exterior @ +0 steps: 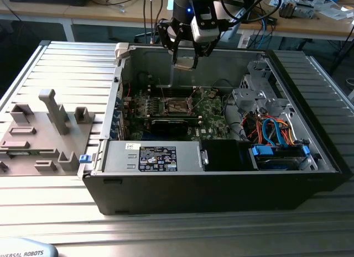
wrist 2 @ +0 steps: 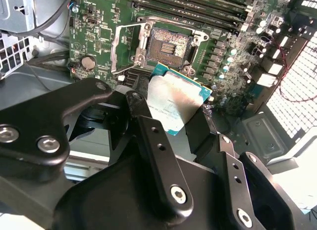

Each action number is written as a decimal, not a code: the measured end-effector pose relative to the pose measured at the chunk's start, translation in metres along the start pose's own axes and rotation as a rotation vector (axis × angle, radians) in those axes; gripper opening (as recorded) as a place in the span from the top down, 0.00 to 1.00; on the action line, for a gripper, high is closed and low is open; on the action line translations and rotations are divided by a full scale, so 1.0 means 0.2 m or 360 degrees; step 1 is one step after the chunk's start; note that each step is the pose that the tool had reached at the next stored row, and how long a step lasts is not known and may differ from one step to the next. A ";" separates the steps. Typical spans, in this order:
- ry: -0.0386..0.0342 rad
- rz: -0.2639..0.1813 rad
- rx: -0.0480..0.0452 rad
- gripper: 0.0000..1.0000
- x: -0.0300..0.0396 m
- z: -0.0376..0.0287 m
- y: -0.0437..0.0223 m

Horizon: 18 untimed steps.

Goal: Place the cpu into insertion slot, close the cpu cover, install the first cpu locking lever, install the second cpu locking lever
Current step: 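Place the cpu into insertion slot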

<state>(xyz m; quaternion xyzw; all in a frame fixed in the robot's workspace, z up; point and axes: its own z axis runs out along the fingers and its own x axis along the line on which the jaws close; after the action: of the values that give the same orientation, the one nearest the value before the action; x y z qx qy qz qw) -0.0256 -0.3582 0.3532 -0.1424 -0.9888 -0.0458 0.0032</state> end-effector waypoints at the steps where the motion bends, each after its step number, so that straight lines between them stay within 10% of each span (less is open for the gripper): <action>1: 0.0000 0.0001 0.0000 0.46 0.000 0.000 0.000; 18: -0.0003 0.0029 -0.0001 0.46 0.000 0.000 0.000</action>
<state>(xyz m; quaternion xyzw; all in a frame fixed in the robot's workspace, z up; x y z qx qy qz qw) -0.0256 -0.3582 0.3531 -0.1512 -0.9874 -0.0459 0.0028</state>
